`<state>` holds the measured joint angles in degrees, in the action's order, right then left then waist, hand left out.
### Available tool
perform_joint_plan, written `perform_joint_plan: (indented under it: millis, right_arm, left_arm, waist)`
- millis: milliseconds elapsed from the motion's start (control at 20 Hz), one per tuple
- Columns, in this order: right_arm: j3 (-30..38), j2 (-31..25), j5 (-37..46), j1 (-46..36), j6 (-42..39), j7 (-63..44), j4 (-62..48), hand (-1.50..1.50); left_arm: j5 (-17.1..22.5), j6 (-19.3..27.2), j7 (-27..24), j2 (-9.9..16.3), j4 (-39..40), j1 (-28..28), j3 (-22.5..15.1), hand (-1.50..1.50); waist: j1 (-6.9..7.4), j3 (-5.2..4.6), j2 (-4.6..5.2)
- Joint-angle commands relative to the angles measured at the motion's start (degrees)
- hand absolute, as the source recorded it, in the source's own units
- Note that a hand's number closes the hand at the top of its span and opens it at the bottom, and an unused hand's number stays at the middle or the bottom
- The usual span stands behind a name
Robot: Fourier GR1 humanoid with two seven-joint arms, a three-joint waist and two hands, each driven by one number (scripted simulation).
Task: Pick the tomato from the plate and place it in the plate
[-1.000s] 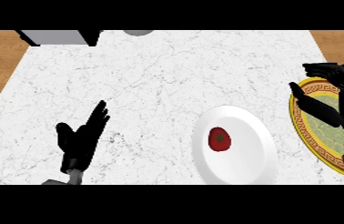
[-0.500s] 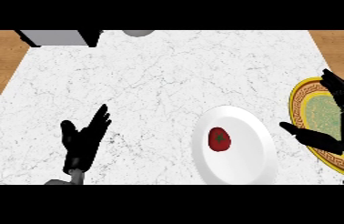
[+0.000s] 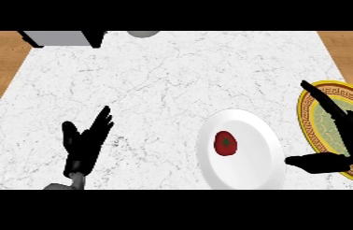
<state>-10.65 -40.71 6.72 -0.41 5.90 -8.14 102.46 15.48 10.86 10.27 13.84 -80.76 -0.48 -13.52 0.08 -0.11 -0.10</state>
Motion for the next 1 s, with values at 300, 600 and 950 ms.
perform_joint_plan:
  millis: [300,600,950]
  right_arm:
    - [-12.43,9.58,16.69,-7.23,-3.19,-21.06,3.28,-1.50]
    - [-15.67,16.38,24.24,-8.39,-5.08,-27.04,-0.87,-1.50]
    - [-12.57,20.87,22.99,-6.49,-11.30,-24.02,-2.41,-1.50]
  left_arm:
    - [0.61,-3.17,1.48,0.76,-0.76,0.26,3.30,0.00]
    - [-2.45,-2.35,1.45,-1.22,-2.99,1.83,1.84,0.00]
    - [-4.69,-1.68,2.78,-4.42,-1.27,0.49,3.28,0.00]
  waist:
    - [0.27,0.09,0.09]
    - [0.24,0.10,0.06]
    - [0.01,0.11,0.07]
